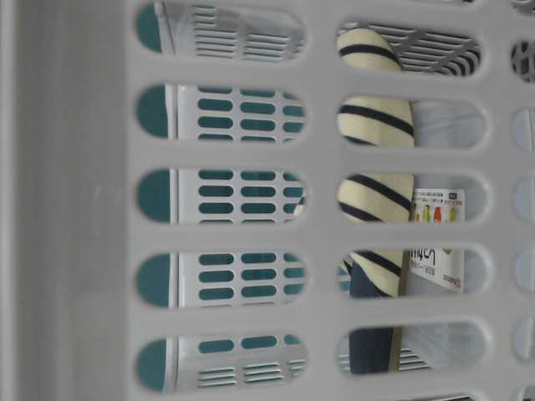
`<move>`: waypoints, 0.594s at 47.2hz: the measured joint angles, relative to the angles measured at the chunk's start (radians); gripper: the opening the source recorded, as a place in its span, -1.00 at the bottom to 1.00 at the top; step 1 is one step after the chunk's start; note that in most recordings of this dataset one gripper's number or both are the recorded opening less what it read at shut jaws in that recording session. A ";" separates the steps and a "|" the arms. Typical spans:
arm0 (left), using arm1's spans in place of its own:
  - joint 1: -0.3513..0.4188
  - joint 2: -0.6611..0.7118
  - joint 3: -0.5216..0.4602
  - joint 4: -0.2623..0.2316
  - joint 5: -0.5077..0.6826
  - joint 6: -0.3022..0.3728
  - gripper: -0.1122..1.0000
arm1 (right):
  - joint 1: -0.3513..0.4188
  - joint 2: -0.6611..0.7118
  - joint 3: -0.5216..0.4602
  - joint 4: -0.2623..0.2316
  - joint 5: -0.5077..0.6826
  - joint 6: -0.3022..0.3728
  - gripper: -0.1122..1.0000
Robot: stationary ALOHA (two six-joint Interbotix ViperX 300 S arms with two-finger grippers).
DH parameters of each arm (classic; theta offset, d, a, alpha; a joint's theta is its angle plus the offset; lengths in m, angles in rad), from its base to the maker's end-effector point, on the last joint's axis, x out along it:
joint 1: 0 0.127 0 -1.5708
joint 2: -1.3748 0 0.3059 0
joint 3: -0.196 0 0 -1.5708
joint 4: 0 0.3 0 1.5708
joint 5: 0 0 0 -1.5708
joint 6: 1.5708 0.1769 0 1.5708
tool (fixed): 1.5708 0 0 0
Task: Pick up the orange cloth from the shopping basket with the left arm.
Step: 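Lift the gripped orange cloth upward out of the basket with the left gripper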
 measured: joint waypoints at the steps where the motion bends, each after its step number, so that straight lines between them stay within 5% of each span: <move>1: 0.000 0.000 0.000 0.000 0.000 0.000 -0.66 | 0.000 0.000 0.000 0.000 0.000 0.000 -0.81; 28: 0.000 0.017 0.011 0.000 0.000 0.002 -0.66 | 0.000 0.000 0.011 0.000 0.000 0.000 -0.81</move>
